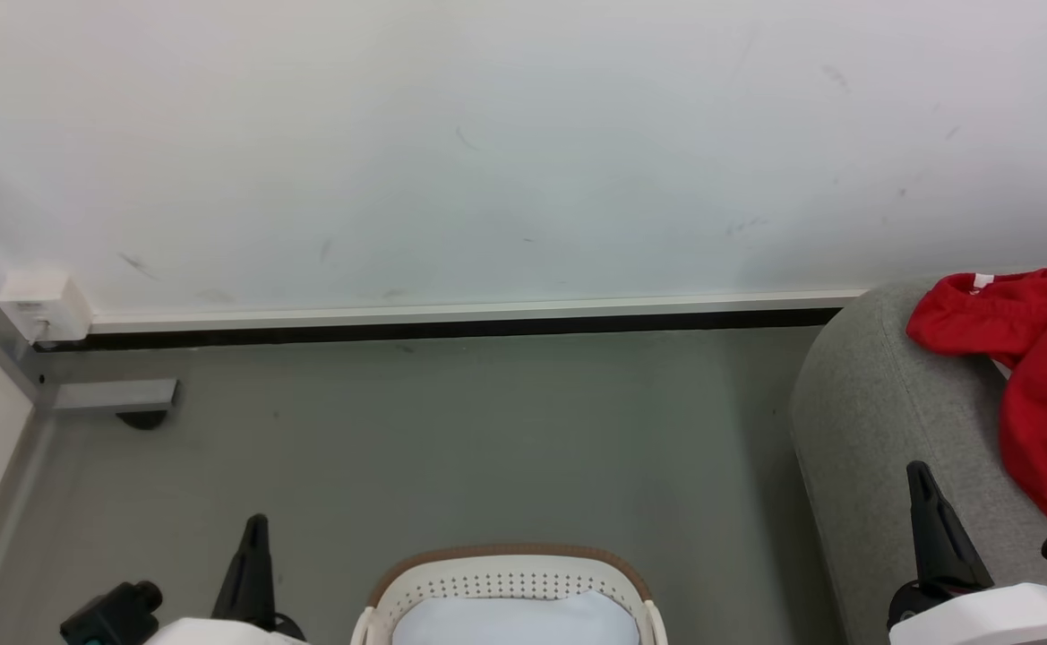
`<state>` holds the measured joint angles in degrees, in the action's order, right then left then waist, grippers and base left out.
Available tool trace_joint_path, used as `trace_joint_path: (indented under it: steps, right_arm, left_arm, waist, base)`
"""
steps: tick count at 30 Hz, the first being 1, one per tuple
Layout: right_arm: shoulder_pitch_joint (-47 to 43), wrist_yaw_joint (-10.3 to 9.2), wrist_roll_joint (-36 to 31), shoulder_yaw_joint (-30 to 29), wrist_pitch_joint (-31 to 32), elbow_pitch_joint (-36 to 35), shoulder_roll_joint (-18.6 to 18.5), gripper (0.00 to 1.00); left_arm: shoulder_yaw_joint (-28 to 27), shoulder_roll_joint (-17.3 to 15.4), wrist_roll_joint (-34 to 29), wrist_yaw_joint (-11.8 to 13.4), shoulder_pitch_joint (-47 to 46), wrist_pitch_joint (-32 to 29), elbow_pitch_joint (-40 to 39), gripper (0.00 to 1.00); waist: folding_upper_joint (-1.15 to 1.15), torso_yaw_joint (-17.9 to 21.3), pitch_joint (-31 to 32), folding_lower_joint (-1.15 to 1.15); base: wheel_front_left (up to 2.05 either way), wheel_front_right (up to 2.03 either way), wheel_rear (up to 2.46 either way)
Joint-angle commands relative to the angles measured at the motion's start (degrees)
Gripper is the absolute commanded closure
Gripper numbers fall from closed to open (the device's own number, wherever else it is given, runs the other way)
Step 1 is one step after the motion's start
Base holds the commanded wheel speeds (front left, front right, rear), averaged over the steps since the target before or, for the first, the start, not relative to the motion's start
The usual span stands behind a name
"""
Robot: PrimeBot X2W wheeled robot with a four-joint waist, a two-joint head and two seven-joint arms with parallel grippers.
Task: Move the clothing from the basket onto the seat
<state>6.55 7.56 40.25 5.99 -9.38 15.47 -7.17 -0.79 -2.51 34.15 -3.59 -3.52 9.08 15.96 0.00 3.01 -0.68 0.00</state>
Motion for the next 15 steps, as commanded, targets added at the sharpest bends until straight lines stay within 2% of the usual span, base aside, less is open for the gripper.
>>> trace_joint_path:
  steps: [1,15]
  right_arm:
    - [0.8,-0.03,2.3,-0.7,0.5,-0.9,-0.1,1.00]
    - [0.6,-0.04,12.6,-2.9,3.4,-1.0,0.6,1.00]
  left_arm:
    - [-0.4,-0.3,2.6,-0.4,-1.4,-0.5,-1.1,1.00]
    - [-1.5,-0.3,13.8,-1.2,-1.8,-3.5,-1.3,1.00]
  waist:
    - [0.00,0.0,0.0,0.00]
    - [0.00,-0.5,0.1,0.00]
  base:
    - [0.00,0.00,0.00]
    - [0.00,0.00,0.00]
